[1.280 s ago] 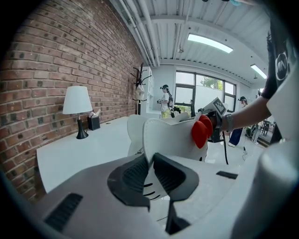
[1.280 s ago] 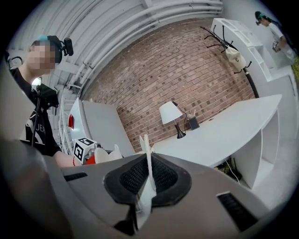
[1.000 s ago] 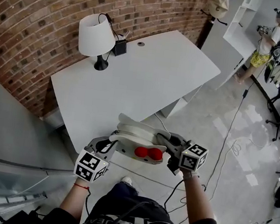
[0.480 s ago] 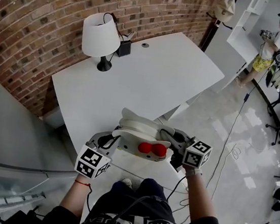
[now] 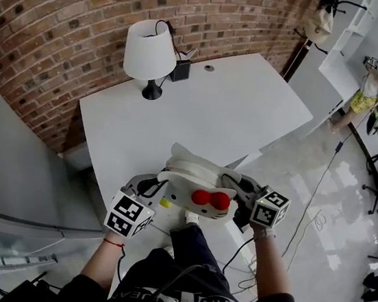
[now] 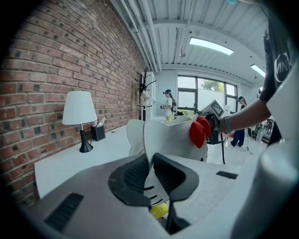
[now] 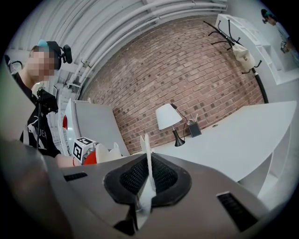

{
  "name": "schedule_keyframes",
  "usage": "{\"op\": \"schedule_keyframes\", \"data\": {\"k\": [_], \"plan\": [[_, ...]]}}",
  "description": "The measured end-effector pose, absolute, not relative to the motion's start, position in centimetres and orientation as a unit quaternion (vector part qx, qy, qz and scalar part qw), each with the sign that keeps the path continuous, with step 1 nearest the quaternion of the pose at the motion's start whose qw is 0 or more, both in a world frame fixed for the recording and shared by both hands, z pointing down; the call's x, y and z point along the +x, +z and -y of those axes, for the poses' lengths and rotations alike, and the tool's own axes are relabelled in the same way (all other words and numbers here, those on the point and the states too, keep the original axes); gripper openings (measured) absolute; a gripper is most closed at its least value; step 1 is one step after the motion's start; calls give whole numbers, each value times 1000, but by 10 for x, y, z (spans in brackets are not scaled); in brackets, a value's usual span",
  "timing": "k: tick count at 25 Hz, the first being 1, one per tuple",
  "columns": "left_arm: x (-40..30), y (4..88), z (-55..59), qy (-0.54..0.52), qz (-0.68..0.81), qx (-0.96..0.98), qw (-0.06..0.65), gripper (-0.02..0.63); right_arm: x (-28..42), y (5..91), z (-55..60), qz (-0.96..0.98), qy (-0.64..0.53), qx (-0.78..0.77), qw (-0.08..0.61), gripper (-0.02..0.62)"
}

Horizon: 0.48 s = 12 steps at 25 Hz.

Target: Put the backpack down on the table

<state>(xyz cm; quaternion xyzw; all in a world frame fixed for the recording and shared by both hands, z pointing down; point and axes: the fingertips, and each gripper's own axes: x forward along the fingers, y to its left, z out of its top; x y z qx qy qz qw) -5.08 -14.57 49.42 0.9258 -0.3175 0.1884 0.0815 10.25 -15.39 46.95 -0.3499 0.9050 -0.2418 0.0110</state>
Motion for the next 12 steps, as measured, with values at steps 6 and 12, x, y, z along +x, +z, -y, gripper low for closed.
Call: {"op": "schedule_keyframes", "data": {"k": [6, 12], "plan": [[-45, 485, 176, 188, 332, 922, 68, 40, 110, 464, 188, -916, -222, -334, 10, 12], [-36, 487, 204, 190, 335, 920, 75, 40, 119, 470, 220, -918, -224, -326, -4, 11]]}}
